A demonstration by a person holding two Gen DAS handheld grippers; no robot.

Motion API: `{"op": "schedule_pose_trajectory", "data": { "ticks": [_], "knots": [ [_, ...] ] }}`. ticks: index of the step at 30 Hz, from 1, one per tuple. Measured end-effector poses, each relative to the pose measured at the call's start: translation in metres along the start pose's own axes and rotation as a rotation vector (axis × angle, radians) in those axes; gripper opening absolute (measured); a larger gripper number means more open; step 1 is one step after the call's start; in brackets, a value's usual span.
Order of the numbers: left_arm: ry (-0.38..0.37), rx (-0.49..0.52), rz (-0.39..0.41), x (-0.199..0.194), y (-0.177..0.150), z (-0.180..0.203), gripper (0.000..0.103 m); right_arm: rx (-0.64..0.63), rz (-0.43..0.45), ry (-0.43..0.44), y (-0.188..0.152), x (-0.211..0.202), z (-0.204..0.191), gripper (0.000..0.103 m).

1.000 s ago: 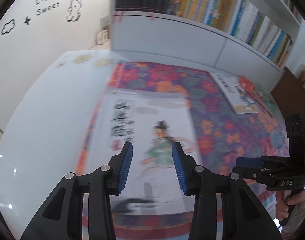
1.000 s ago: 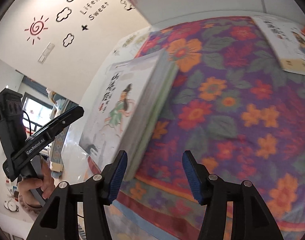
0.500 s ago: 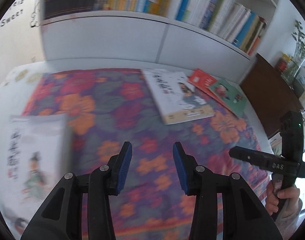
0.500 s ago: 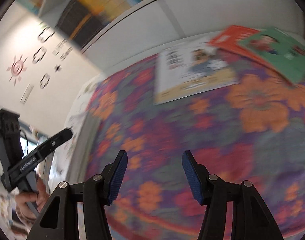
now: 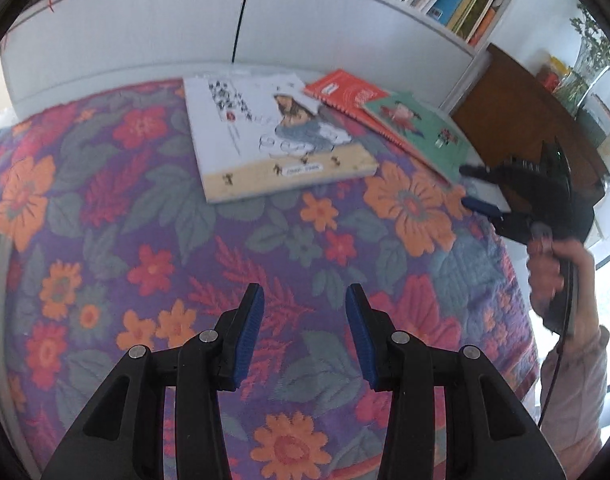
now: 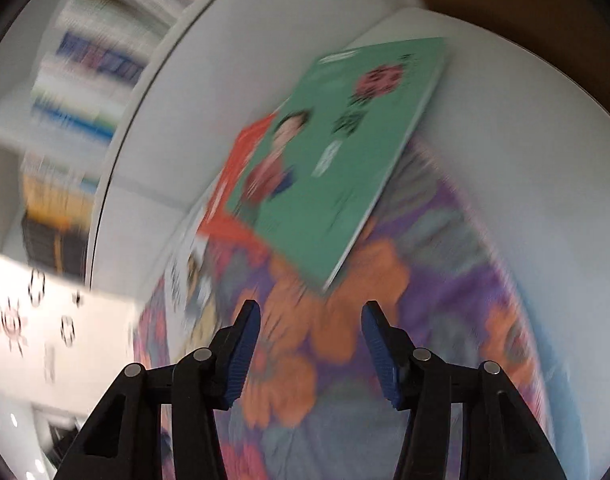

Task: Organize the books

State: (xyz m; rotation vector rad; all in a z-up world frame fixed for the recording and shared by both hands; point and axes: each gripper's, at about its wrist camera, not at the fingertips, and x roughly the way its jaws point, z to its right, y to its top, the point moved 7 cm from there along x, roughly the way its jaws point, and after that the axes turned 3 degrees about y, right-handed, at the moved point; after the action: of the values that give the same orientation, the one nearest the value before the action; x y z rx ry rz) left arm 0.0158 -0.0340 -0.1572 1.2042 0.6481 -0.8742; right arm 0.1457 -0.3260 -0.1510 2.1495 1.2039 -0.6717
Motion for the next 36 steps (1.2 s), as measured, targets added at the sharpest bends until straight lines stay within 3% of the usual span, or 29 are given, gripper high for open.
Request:
{"op": "schedule_pose_trajectory", "data": {
  "ticks": [2,6,9,10,12,19,28,36],
  "knots": [
    [-0.003,-0.016,-0.022,0.007,-0.002,-0.005,0.040,0.065,0.004,0.080,0.007,0.004,0.004,0.052],
    [0.021,-0.042,-0.046,0.015,-0.005,-0.022,0.040,0.125,0.025,0.153,0.019,0.007,0.007,0.050],
    [-0.004,-0.062,-0.057,0.015,-0.009,-0.030,0.040,0.144,0.027,0.187,0.024,0.012,0.011,0.035],
    [-0.014,-0.069,-0.059,0.015,-0.009,-0.032,0.040,0.157,0.019,0.209,0.023,0.014,0.014,0.024],
    [-0.037,-0.092,-0.061,0.013,-0.010,-0.036,0.040,0.188,0.010,0.239,0.019,0.018,0.020,0.013],
    [-0.003,-0.092,-0.060,0.004,-0.013,-0.044,0.040,0.126,0.026,0.243,-0.001,0.020,0.008,0.010],
    [-0.012,-0.067,-0.043,-0.021,-0.028,-0.036,0.040,0.030,-0.093,0.233,-0.074,0.012,-0.016,0.010],
    [-0.040,0.019,-0.015,-0.042,-0.032,-0.004,0.040,-0.160,-0.254,0.193,-0.194,-0.049,-0.019,0.010]
  ]
}}
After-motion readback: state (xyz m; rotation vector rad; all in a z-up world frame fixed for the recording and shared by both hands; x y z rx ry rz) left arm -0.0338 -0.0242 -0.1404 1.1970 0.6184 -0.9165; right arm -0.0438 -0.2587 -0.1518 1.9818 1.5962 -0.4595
